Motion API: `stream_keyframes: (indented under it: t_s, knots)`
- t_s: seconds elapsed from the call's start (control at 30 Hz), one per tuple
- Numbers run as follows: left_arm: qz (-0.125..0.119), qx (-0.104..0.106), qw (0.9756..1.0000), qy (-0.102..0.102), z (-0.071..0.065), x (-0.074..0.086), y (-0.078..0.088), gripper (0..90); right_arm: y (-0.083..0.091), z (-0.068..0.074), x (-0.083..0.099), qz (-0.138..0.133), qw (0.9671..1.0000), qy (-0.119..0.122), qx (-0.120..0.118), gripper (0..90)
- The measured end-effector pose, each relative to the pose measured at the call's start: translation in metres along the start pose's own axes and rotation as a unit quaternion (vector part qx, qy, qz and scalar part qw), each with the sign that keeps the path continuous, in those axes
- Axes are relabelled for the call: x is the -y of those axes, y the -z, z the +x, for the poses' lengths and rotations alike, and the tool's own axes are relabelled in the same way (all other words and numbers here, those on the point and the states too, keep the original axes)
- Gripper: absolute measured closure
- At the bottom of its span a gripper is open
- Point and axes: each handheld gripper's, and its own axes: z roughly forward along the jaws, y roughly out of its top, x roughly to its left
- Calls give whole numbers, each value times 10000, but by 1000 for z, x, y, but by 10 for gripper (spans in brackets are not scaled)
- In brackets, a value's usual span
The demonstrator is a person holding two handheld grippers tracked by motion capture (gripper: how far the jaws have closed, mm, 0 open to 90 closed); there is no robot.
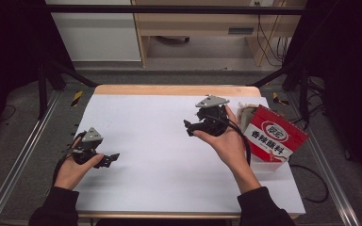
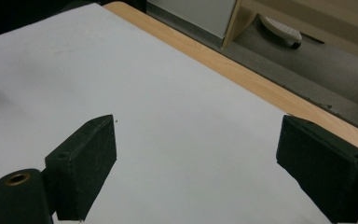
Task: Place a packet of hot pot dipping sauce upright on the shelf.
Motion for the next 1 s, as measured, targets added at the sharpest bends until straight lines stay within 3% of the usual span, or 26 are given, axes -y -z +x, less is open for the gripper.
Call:
stream_keyframes:
  t_s: [0.53,1.0]
  knots:
    - [-22,19,10000,4,0,0,0,57,-12,11,35,93,9998,-159,-12,116]
    - [-4,-18,10000,10,0,1,-1,55,-34,15,74,472,9981,-380,-141,111]
